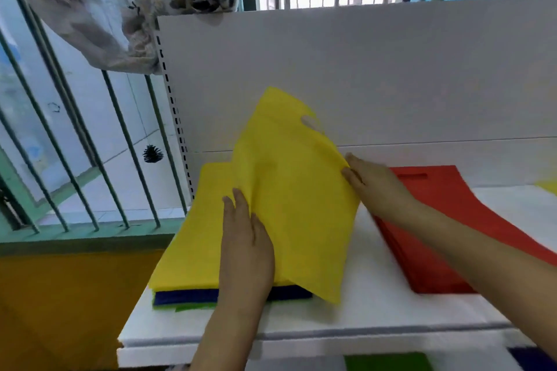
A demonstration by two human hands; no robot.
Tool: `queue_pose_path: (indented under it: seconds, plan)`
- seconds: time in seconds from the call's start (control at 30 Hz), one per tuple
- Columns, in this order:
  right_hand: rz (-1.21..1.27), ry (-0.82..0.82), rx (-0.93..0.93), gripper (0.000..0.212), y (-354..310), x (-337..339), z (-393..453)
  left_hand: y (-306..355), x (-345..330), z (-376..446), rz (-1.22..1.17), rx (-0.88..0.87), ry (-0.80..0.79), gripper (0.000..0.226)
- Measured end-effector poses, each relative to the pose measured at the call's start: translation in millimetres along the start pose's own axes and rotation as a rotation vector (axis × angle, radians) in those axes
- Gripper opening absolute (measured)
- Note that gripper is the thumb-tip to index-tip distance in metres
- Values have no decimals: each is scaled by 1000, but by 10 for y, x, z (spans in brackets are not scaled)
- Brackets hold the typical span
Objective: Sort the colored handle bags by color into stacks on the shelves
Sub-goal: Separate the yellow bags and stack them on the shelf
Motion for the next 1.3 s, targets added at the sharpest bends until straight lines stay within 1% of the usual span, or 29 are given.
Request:
queue_pose_path:
  seconds: [0.07,0.13,0.2,0.27,0.37,0.4,0.47,0.53,0.6,0.67,0.77,0.83,0.9,0.93,0.97,1.07,1.1,1.17,1.23,1.3]
  plan:
    - [29,85,-29,40,141,342,-244,243,-199,-86,-231,8,-88,53]
    - [53,149,-90,37,357,674,-515,500,-466,-215,-343,-20,-192,55]
    - [88,199,-161,35,617,1002,-831,747,-756,-363,-402,-47,-276,63]
    - [128,257,-206,34,926,1349,-1181,991,-1081,-513,-454,-37,-356,70]
    - [102,323,-283,35,1449,1898,-1660,1388,-1597,-740,-473,-33,-439,75]
    - [87,350,-313,37,1658,2096,-1808,1548,-1776,-823,-479,-49,-446,72]
    - [60,408,-363,37,2050,2458,-2059,1852,-2102,-992,-467,-77,-433,57]
    - [55,466,-409,32,2481,2851,-2331,2182,-2500,-1194,-405,-104,-379,43]
    - [53,508,-444,27,2927,3237,-2600,2563,-2934,-1425,-380,-115,-333,38]
    - [45,543,-476,26,3344,3558,-2846,2912,-3346,-1630,-401,-125,-306,38]
    - [17,575,-542,30,3925,3956,-3141,3345,-3832,-1882,-414,-49,-290,47]
    - [17,590,-576,32,4288,4167,-3235,3515,-4136,-1967,-391,13,-340,58]
    - [29,592,-597,34,4616,4332,-3230,3638,-4430,-1990,-314,23,-434,65]
    - [39,584,-602,35,4791,4397,-3187,3699,-4578,-1981,-241,-16,-478,65]
    - [42,570,-604,36,4956,4443,-3122,3741,-4713,-1966,-154,-61,-521,61]
    - [27,500,-569,42,5369,4452,-2837,3769,-5050,-1840,129,-135,-594,37]
    - [12,459,-533,44,5492,4426,-2723,3753,-5176,-1775,247,-160,-621,31]
    - [-38,308,-464,47,5704,4325,-2487,3728,-5419,-1631,474,-188,-699,26]
    - [-94,144,-401,47,5886,4226,-2265,3712,-5603,-1482,594,-172,-743,31]
    - [-102,69,-348,45,6021,4197,-2065,3732,-5722,-1336,664,-155,-746,36]
Point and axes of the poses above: each hand's wrist, its own z-axis towards the middle knuckle, its own x-axis out of the back of the hand, y = z × x, the point moved 5 cm from there along z, towards the middle knuckle, and after that the axes turned 13 degrees about z, right-handed, at the moved point
